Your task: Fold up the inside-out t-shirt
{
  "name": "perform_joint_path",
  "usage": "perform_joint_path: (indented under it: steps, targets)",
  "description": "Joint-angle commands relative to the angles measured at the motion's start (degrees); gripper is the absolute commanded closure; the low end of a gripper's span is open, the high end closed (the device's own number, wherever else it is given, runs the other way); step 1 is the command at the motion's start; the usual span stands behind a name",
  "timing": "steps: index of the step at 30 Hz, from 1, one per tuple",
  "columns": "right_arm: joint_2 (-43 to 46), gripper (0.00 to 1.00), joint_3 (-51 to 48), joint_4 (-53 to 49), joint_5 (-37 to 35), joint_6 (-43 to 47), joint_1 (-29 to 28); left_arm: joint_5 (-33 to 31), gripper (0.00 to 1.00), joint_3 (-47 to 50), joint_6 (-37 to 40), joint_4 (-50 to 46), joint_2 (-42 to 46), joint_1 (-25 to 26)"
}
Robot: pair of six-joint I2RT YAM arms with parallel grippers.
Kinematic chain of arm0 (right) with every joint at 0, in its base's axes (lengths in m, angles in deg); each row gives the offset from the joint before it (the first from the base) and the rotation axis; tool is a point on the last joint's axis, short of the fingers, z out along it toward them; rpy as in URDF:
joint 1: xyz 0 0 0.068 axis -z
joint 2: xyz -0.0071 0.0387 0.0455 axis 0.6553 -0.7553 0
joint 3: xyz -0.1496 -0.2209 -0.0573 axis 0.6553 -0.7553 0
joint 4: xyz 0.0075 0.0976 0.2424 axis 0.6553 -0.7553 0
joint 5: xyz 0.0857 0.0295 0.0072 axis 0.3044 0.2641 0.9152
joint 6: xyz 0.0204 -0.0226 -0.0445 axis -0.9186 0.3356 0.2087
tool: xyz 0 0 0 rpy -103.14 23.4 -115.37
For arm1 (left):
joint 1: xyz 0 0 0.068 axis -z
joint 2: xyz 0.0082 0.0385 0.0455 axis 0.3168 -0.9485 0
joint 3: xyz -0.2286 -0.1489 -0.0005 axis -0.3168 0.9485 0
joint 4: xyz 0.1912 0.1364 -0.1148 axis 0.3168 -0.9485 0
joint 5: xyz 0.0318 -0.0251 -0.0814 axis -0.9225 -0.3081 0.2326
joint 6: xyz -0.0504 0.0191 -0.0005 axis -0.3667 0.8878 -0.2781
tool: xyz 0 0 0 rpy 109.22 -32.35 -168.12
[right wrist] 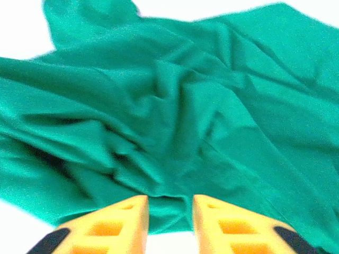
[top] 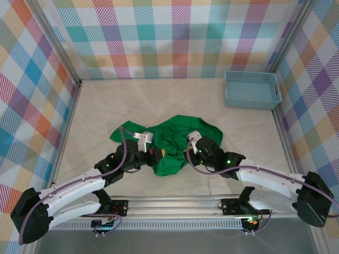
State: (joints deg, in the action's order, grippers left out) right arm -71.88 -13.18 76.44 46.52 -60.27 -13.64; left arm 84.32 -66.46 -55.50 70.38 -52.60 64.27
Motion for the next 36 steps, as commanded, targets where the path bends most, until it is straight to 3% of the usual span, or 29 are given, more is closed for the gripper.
perform_joint_path:
  steps: [1,7,16,22,28,32,36]
  targets:
    - [2.0,0.67,0.4,1.7,6.9,2.2,-0.6,1.3,1.0,0.0,-0.6,2.7,-0.2,-0.5]
    - [-5.5,0.7,4.2,4.4,14.5,2.6,-0.7,2.7,1.0,0.1,-0.4,3.0,-0.2,-0.5]
    - [-12.4,0.65,6.8,6.0,14.9,2.5,-0.7,5.2,1.0,-0.3,0.5,2.6,0.1,-0.5]
    - [-15.0,0.56,7.0,9.5,19.4,3.0,-1.9,6.2,1.0,-0.4,-0.1,3.6,-1.3,-0.5]
    - [-17.1,0.57,7.8,10.7,18.5,3.8,-2.7,6.8,1.0,-1.0,-0.1,4.2,-2.5,-0.5]
    - [-16.3,0.82,8.1,10.7,14.1,3.2,-2.7,6.5,1.0,-1.2,0.1,3.5,-2.6,-0.4]
    - [-12.5,1.0,7.2,8.8,8.8,2.8,-2.7,4.3,1.0,-1.4,0.8,1.1,-1.5,-0.5]
